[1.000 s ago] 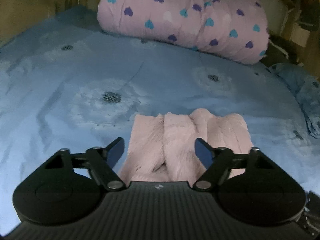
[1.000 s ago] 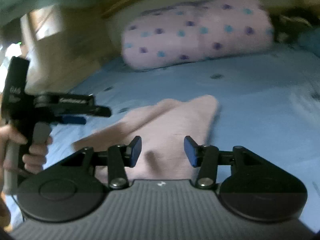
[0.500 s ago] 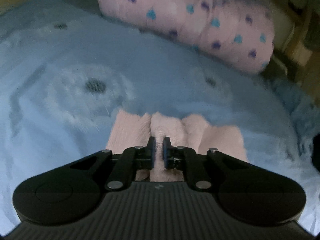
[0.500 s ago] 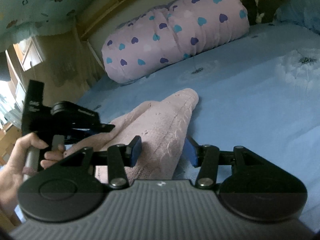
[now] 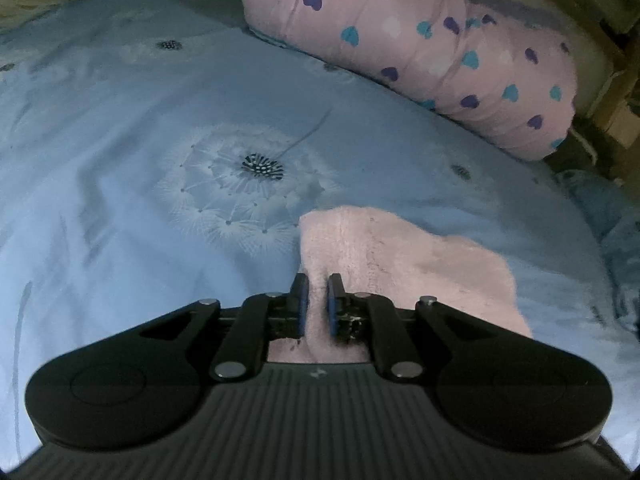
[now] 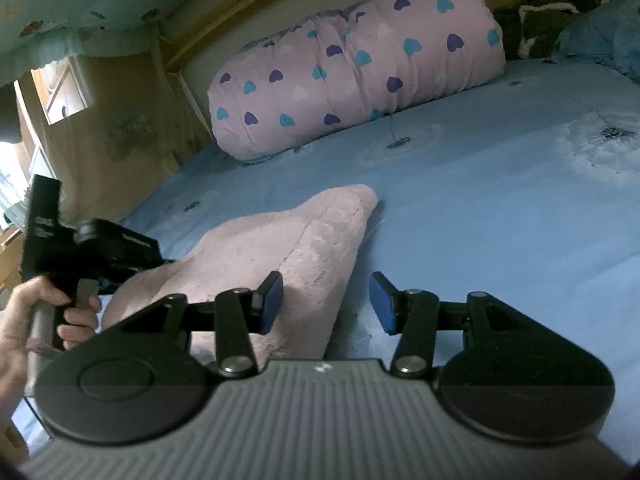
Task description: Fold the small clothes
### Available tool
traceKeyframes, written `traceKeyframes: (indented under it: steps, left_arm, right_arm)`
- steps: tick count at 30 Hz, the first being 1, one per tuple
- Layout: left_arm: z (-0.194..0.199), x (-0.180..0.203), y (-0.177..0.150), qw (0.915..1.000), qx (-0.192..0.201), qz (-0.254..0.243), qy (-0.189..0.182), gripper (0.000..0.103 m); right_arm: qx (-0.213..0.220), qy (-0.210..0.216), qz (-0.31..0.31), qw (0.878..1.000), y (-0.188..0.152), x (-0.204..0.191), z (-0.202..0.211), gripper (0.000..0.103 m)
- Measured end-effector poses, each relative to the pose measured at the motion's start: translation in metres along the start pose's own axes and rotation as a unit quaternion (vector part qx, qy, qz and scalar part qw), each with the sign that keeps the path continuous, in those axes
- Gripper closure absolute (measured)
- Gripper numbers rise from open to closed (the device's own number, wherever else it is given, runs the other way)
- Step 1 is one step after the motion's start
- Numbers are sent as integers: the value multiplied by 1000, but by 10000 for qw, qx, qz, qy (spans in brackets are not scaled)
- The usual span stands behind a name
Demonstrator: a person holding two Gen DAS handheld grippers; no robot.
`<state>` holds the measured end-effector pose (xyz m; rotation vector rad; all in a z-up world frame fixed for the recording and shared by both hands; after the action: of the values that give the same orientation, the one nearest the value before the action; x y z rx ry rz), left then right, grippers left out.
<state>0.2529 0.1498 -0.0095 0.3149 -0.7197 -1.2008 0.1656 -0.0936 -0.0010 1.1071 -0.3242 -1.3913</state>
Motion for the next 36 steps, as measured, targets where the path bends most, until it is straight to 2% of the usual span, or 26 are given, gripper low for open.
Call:
traceKeyframes:
  steps: [4, 7, 9, 12, 15, 17, 20, 22, 23, 24, 27, 30, 32, 34, 35, 36]
  left_arm:
    - [28, 3, -8, 9999, 31, -97, -71, 86]
    - [47, 2, -24, 9998, 10, -93, -153, 72]
    - [59, 0, -34, 9998, 45, -51, -205, 53]
    - [71, 1, -48, 9992, 98, -45, -390, 42]
    - [76, 4, -61, 9974, 72, -16, -719, 35]
    - [72, 8, -69, 9966, -3, -81, -820, 35]
    - [58, 10, -80, 9977, -96, -229, -636, 38]
    - [51, 9, -86, 9979, -155, -273, -567, 56]
    - [51, 10, -85, 9975, -152, -240, -648, 65]
    - [54, 9, -83, 9975, -106, -221, -667, 70]
    - [66, -3, -80, 9980, 23, -76, -626, 73]
    - [65, -20, -83, 9985, -85, 28, -540, 78]
    - [63, -24, -86, 9980, -169, 8, -611, 78]
    - [63, -23, -88, 9979, -156, -53, -619, 76]
    - [63, -21, -87, 9978, -152, -83, -633, 75]
    - [64, -20, -87, 9978, -124, -94, -640, 71]
  right_arm:
    - [-18, -1, 42, 10000, 0, -6, 6, 52]
    - [-15, -41, 130, 9999, -3, -13, 12, 52]
    - [-11, -100, 202, 9997, -5, -17, 16, 52]
    - [-23, -181, 313, 9993, -10, -20, 22, 52]
    - [-75, -262, 417, 9988, -16, -22, 28, 52]
    - [-130, -333, 512, 9980, -21, -24, 30, 52]
    - [-273, -440, 691, 9963, -31, -26, 27, 52]
    - [-361, -506, 799, 9949, -36, -29, 22, 52]
    - [-395, -551, 868, 9939, -38, -30, 18, 52]
    - [-423, -591, 927, 9930, -39, -32, 15, 52]
    - [-437, -698, 1114, 9904, -39, -39, 4, 52]
    - [-233, -670, 1353, 9883, -34, -56, 5, 52]
    - [-91, -676, 1550, 9856, -33, -67, 8, 52]
    - [-99, -865, 1785, 9801, -37, -71, 5, 54]
    - [-192, -944, 1809, 9788, -40, -69, 1, 68]
    - [-280, -1018, 1782, 9783, -43, -65, -2, 70]
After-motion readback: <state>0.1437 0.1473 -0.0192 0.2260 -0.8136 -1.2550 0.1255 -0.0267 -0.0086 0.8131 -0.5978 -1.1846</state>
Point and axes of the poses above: each gripper's, at about its wrist camera, not at the fingertips, and z roughly against the way its jaws point, x to its right, y to its top, the point moved 10 cm from there along -z, roughly the way its jaws point, and after that the axes turned 8 degrees about -x, right-handed, at the moved point
